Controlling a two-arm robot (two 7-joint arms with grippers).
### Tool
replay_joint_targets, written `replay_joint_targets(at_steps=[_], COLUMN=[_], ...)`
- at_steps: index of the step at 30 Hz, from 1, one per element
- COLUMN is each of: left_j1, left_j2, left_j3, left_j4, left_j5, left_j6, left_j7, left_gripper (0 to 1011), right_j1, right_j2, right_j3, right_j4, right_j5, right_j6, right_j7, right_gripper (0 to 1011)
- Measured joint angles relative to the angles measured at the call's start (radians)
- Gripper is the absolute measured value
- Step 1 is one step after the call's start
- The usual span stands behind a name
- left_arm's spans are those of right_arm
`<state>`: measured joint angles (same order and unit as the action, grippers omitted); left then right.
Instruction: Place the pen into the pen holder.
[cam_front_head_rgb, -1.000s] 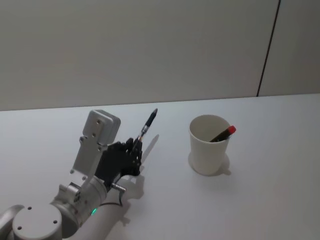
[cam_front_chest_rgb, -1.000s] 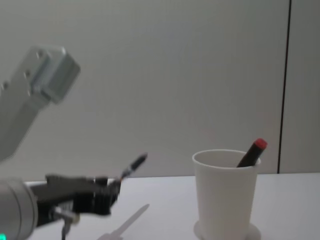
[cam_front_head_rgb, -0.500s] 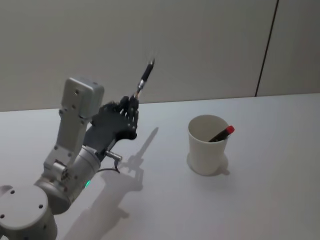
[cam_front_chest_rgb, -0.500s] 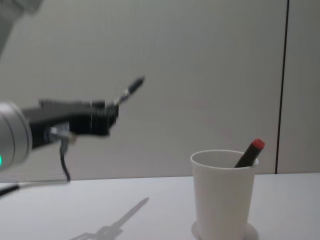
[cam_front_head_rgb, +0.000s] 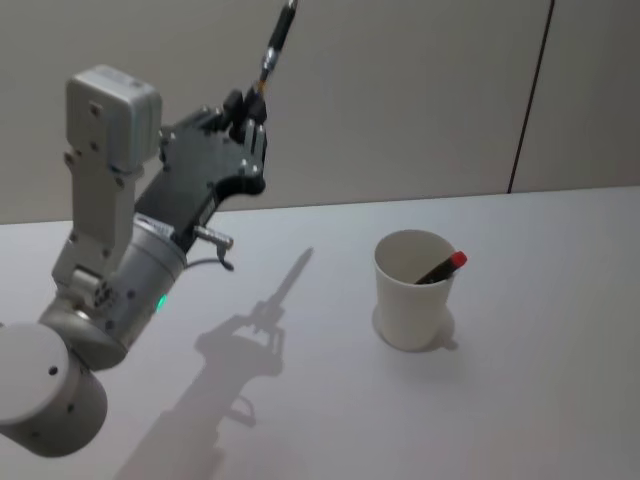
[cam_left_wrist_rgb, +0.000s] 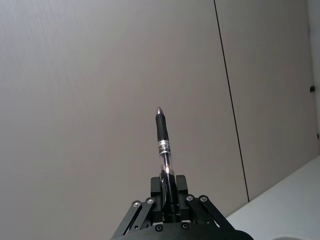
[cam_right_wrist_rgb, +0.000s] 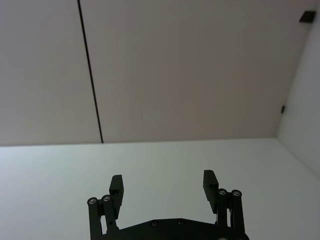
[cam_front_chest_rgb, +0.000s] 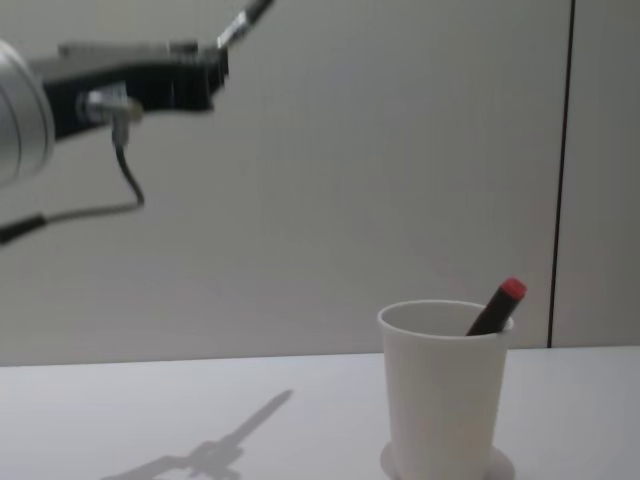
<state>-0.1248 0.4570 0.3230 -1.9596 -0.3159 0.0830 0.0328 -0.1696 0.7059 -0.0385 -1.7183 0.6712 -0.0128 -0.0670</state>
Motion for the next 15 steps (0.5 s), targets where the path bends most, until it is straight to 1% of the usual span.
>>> replay_joint_targets(at_steps=[8, 9, 11, 12, 14, 15], left_j1=[-0.025, -0.026, -0.031, -0.032, -0.035, -0.036], left_j2=[-0.012, -0.012, -0.014, -0.015, -0.016, -0.017], left_j3=[-0.016, -0.017, -0.02, -0.02, -0.022, -0.023], left_j4=[-0.013, -0.014, -0.016, -0.017, -0.018, -0.019], left_j5=[0.004, 0.004, 0.005, 0.005, 0.005, 0.005], left_j6=[-0.031, -0.033, -0.038, -0.039, -0.043, -0.044], left_j7=[-0.008, -0.008, -0.01, -0.01, -0.011, -0.011], left_gripper=[178, 178, 177, 178, 178, 177], right_j1=[0.075, 0.095, 0.113, 0.133, 0.151, 0.172], right_j2=[-0.032, -0.042, -0.051, -0.062, -0.072, -0.083], right_j3=[-0.014, -0.019, -0.024, -0.029, -0.034, -0.04], right_j4=[-0.019, -0.024, -0.027, -0.031, -0.035, -0.038], right_j5=[0.026, 0.031, 0.037, 0.043, 0.05, 0.057], right_j6=[0.006, 0.01, 0.015, 0.02, 0.028, 0.034], right_j7=[0.043, 0.053, 0.065, 0.076, 0.089, 0.1], right_gripper=[1002, 1002, 1002, 1002, 1002, 1002])
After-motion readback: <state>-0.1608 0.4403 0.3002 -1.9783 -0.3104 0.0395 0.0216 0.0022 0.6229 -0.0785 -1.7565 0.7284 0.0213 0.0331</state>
